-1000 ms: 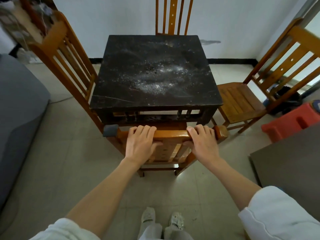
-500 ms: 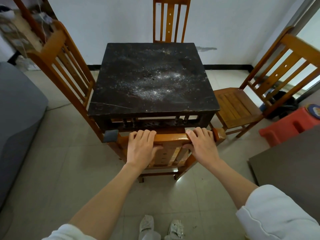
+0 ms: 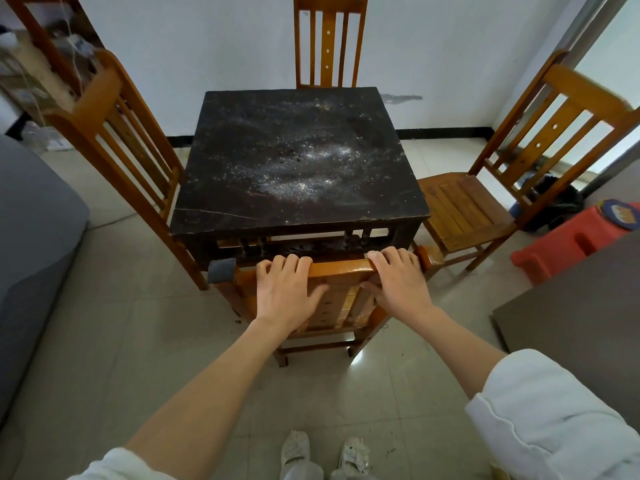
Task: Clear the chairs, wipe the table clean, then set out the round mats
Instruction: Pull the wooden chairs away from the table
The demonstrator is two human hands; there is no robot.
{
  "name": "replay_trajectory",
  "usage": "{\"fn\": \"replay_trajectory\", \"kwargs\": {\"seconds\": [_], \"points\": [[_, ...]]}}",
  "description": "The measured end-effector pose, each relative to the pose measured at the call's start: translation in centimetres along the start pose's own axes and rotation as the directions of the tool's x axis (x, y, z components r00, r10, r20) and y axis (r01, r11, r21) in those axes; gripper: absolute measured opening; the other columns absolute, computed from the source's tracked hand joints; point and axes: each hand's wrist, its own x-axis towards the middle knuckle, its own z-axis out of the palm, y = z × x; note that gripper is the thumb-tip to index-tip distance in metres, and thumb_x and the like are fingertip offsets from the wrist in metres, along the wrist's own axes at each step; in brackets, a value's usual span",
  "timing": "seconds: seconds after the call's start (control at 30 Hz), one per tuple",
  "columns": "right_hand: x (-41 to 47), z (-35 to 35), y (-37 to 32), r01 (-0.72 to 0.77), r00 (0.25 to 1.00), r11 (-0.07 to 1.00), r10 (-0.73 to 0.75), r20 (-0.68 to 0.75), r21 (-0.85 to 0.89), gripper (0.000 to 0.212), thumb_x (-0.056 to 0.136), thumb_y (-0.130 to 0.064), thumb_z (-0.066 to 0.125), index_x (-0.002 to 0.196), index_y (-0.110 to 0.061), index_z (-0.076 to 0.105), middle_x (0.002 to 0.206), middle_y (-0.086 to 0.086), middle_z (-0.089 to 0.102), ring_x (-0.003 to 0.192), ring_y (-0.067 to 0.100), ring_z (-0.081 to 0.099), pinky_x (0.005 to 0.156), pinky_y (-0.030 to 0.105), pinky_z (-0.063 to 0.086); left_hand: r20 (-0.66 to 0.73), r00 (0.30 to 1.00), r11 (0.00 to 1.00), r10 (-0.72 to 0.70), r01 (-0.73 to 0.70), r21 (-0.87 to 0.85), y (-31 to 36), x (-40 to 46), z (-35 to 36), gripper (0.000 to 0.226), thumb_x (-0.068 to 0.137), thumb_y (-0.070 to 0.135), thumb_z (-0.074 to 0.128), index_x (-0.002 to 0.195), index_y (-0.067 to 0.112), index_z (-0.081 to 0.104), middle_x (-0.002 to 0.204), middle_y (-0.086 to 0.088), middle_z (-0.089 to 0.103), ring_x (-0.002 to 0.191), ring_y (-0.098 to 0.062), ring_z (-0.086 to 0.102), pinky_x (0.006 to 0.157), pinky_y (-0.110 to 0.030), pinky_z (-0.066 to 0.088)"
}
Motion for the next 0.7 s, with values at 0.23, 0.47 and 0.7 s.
{"fn": "replay_trajectory", "kwargs": {"seconds": [0.23, 0.47, 0.7], "points": [[0.5, -1.3, 0.0, 0.017, 0.996, 1.000, -0.017, 0.090, -0.001, 0.040, 0.092, -0.042, 0.047, 0.128, -0.024, 0.043, 0.128, 0.000, 0.051, 0.122, 0.020, 0.045, 0.106, 0.036, 0.031, 0.133, 0.967, 0.976, 0.219, -0.219, -0.014, -0.6, 2.3, -0.4, 0.047, 0.089, 0.062, 0.037, 0.119, 0.028, 0.049, 0.111, 0.008, 0.060, 0.101, -0.012, 0.056, 0.091, -0.030, 0.039], [0.6, -1.2, 0.1, -0.020, 0.996, 0.999, 0.015, 0.088, 0.048, 0.038, 0.093, -0.040, 0.047, 0.127, -0.025, 0.045, 0.127, -0.002, 0.050, 0.123, 0.018, 0.043, 0.108, 0.035, 0.027, 0.024, 0.938, 0.935, 0.345, -0.346, 0.072, -2.1, 2.6, -0.6, 0.043, 0.081, 0.064, 0.048, 0.089, 0.024, 0.062, 0.076, 0.008, 0.062, 0.064, -0.007, 0.058, 0.052, -0.017, 0.041], [0.4, -1.1, -0.6, -0.037, 0.995, 0.999, 0.033, 0.099, 0.035, 0.039, 0.093, -0.041, 0.046, 0.128, -0.024, 0.044, 0.127, -0.001, 0.051, 0.123, 0.018, 0.043, 0.107, 0.034, 0.028, 0.006, 0.918, 0.917, 0.397, -0.397, 0.022, -2.8, 2.5, -0.4, 0.039, 0.076, 0.060, 0.060, 0.081, 0.021, 0.063, 0.068, 0.006, 0.061, 0.057, -0.008, 0.057, 0.049, -0.017, 0.039]]}}
